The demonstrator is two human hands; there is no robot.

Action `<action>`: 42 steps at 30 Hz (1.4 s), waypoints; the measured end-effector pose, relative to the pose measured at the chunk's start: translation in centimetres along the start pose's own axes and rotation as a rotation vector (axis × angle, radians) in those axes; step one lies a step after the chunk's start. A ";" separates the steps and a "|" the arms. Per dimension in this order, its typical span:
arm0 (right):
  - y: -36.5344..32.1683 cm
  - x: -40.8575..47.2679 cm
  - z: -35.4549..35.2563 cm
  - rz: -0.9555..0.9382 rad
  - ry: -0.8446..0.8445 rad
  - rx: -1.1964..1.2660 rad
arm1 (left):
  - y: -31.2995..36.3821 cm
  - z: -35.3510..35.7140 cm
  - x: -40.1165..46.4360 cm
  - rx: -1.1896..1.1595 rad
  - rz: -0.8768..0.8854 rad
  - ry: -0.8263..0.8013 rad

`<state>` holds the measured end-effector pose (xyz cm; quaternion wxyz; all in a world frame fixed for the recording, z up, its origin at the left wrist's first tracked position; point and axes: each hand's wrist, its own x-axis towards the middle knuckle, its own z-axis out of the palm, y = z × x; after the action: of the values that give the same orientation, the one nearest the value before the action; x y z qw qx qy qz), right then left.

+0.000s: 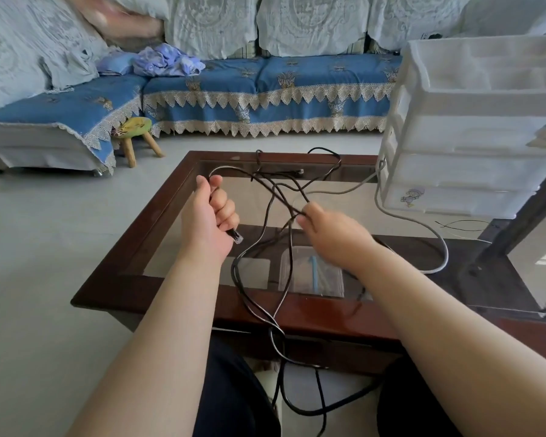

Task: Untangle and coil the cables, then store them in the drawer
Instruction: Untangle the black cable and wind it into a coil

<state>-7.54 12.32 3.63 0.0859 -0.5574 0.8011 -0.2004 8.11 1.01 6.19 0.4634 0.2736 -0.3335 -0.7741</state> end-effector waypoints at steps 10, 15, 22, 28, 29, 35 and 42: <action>-2.4 -2.4 0.5 -0.316 -0.214 -0.414 | -4.2 0.4 0.2 1.021 0.098 -0.318; -2.1 -2.7 -1.4 -0.374 -0.087 -0.281 | -4.1 0.4 0.2 1.018 -0.094 -0.441; -0.7 -1.7 -2.0 -0.221 0.241 -0.160 | -3.7 0.6 -0.8 0.693 -0.503 -0.667; 0.1 -1.1 -2.7 -0.100 -0.003 0.362 | -3.4 0.6 -1.0 0.460 -0.689 -0.656; 0.0 -1.2 -2.7 -0.124 0.017 0.327 | -3.5 0.7 -1.2 0.423 -0.696 -0.642; 0.1 -1.2 -2.1 -0.124 0.187 0.378 | -4.5 1.6 -2.3 0.209 -0.608 -0.575; 0.9 -1.6 -2.1 -0.045 0.208 0.618 | -4.9 2.9 -3.8 0.155 -0.540 -0.512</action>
<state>-8.49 14.56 5.06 0.1643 -0.4991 0.6944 -0.4917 4.97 6.92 4.62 0.1224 0.1837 -0.4122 -0.8840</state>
